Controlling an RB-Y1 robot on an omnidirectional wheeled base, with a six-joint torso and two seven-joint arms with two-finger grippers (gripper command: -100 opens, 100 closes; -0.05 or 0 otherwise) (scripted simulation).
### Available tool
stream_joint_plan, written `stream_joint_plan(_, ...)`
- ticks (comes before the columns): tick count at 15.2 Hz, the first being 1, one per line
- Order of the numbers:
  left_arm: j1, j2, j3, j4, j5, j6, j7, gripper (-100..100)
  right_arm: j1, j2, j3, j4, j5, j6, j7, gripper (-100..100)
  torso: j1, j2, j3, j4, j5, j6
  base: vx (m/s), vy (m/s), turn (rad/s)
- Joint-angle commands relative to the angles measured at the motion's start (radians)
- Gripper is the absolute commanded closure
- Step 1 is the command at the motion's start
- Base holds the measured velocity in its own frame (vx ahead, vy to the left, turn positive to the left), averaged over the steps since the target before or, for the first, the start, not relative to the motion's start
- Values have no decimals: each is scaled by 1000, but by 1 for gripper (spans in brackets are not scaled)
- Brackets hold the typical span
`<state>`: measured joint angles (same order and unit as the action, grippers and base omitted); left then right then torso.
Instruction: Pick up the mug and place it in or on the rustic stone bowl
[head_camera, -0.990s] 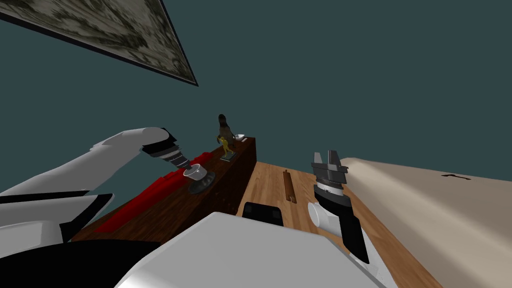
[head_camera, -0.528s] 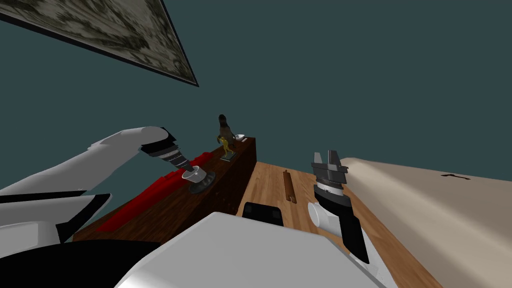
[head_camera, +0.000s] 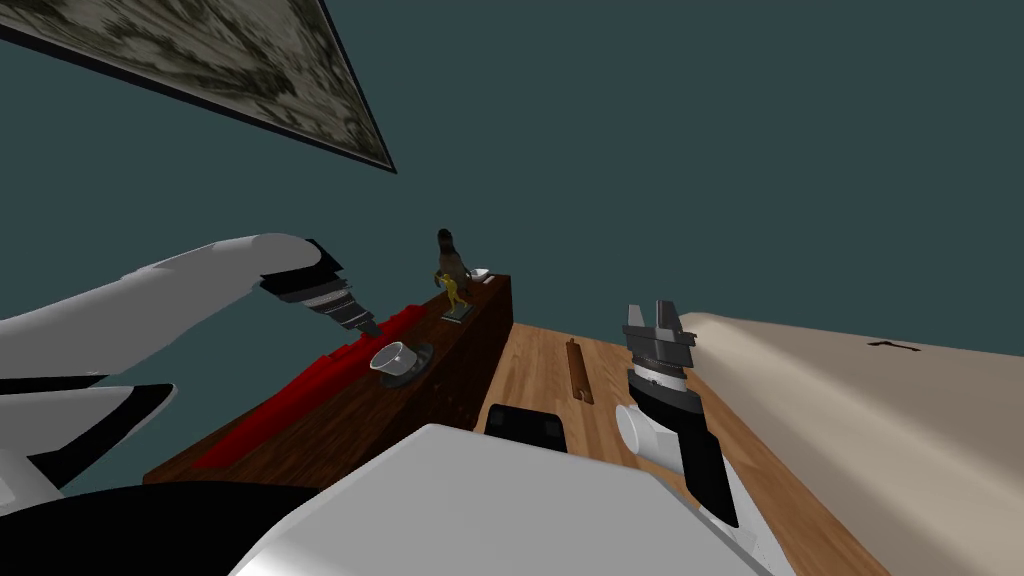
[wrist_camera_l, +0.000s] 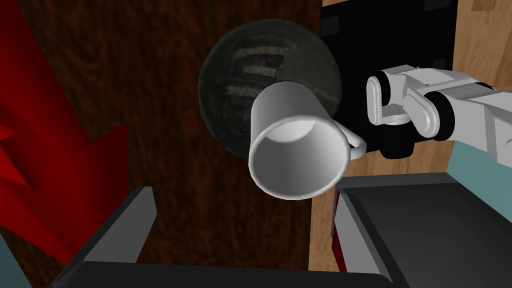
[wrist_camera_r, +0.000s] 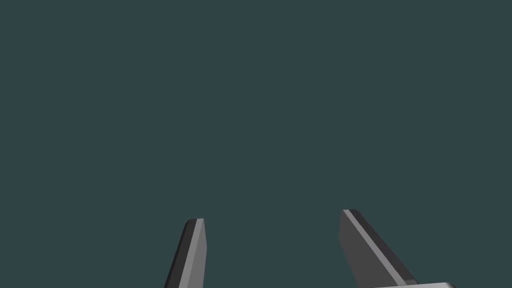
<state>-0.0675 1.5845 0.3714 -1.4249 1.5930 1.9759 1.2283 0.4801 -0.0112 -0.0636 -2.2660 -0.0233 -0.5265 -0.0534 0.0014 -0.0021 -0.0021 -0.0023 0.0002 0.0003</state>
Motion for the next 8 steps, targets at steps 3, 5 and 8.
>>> stream_joint_plan(3, 2, 30, -3, -5, 35, -1, 18, -100, 0, 0, 0, 0, 0, 0, 0, 0, -1, 0, 0, 0, 0, 0, -13, 21, -17)
stream_joint_plan(5, 2, 34, -3, -6, 40, -1, 23, -100, 0, 0, 0, 0, 0, 0, 0, 0, -1, -1, 0, 0, 0, 0, -2, 3, -1)
stream_joint_plan(8, 2, 34, -3, -6, 40, -1, 23, -100, 0, 0, 0, 0, 0, 0, 0, 0, -2, -1, -1, 0, 0, 0, 0, 0, 0)
